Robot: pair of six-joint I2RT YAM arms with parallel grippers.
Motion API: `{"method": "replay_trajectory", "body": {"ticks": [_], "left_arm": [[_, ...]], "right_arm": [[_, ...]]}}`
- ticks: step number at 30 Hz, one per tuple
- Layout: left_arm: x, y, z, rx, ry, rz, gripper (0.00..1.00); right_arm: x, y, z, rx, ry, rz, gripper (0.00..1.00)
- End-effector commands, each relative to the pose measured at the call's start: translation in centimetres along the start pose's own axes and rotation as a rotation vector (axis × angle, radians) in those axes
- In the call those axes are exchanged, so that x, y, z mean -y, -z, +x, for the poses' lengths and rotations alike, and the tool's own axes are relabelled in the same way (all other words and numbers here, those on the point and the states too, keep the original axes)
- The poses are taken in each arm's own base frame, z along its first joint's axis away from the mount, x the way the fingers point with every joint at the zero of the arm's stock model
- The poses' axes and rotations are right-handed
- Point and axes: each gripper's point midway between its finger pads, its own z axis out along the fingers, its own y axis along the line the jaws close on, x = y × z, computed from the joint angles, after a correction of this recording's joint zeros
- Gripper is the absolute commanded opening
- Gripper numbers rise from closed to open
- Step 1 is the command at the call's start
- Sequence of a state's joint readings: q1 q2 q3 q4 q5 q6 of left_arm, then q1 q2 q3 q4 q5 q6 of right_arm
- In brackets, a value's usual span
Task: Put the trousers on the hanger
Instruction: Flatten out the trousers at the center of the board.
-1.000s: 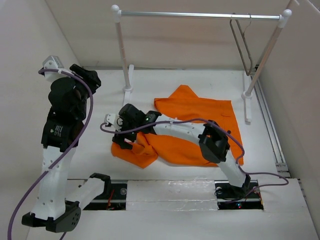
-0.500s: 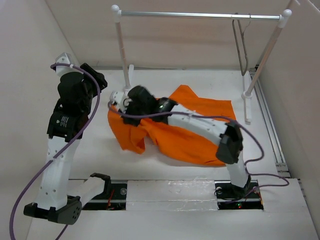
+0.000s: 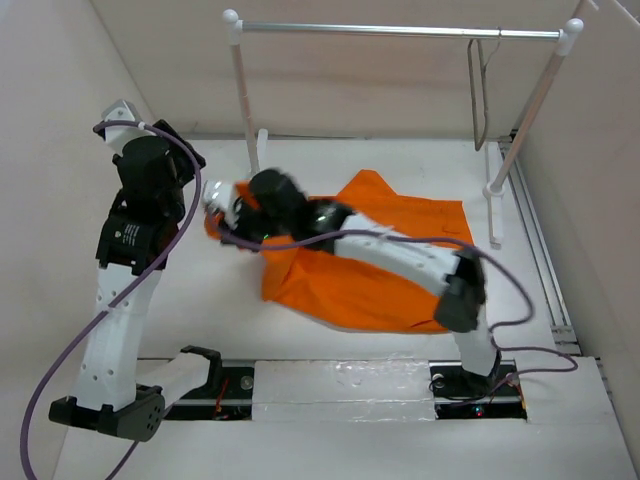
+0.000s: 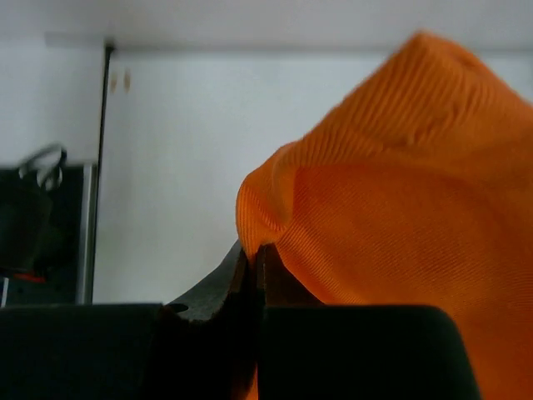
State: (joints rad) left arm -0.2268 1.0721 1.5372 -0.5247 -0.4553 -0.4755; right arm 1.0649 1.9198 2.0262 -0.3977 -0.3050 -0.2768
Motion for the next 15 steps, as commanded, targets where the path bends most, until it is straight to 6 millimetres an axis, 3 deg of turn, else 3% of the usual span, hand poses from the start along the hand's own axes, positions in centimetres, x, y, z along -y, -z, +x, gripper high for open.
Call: {"method": "replay_trajectory", "body": {"ticks": [1, 2, 3, 4, 6, 7, 9, 10, 11, 12, 13, 14, 15], "left_arm": [[-1.7, -0.3, 0.4, 0.028, -0.011, -0.069, 0.50], [-1.9, -0.5, 0.8, 0.017, -0.019, -0.077, 0.50], [-2.3, -0.5, 0.9, 0.016, -0.027, -0.095, 0.50], [-2.5, -0.6, 1.0, 0.015, -0.034, -0.109, 0.51], [-3.2, -0.6, 0.9, 0.026, -0.049, -0.141, 0.53], [-3.5, -0.7, 1.2, 0.021, -0.059, -0.149, 0.55], [-4.0, -0.9, 1.7, 0.011, -0.083, -0.174, 0.59], [-4.3, -1.2, 2.7, -0.014, -0.107, -0.183, 0.60], [-4.5, -1.7, 3.7, -0.040, -0.127, -0.186, 0.64], [-4.7, -2.0, 5.3, -0.089, -0.152, -0.188, 0.65], [-5.4, -2.6, 7.6, -0.146, -0.173, -0.200, 0.65], [-5.7, -3.1, 9.6, -0.200, -0.186, -0.204, 0.65], [-5.7, -3.1, 11.8, -0.268, -0.184, -0.179, 0.65]], "right_arm": [[-7.1, -7.2, 12.6, -0.280, -0.051, -0.223, 0.03], [-7.6, -7.4, 13.7, -0.318, -0.065, -0.251, 0.17], [-8.7, -8.0, 14.6, -0.340, -0.074, -0.284, 0.52], [-9.2, -7.7, 14.4, -0.336, -0.079, -0.310, 0.64], [-9.4, -6.8, 13.8, -0.309, -0.080, -0.304, 0.75], [-8.8, -4.6, 13.8, -0.310, -0.103, -0.282, 0.77], [-7.5, -2.5, 13.0, -0.267, -0.115, -0.244, 0.78], [-6.8, -0.1, 11.1, -0.226, -0.116, -0.224, 0.77], [-5.9, 1.4, 13.9, -0.271, -0.155, -0.198, 0.77], [-5.5, 2.8, 14.3, -0.273, -0.170, -0.182, 0.73], [-4.9, 4.1, 14.7, -0.275, -0.180, -0.144, 0.67], [-4.3, 6.7, 15.3, -0.274, -0.196, -0.105, 0.59], [-4.0, 7.9, 15.7, -0.277, -0.204, -0.078, 0.36]]}}
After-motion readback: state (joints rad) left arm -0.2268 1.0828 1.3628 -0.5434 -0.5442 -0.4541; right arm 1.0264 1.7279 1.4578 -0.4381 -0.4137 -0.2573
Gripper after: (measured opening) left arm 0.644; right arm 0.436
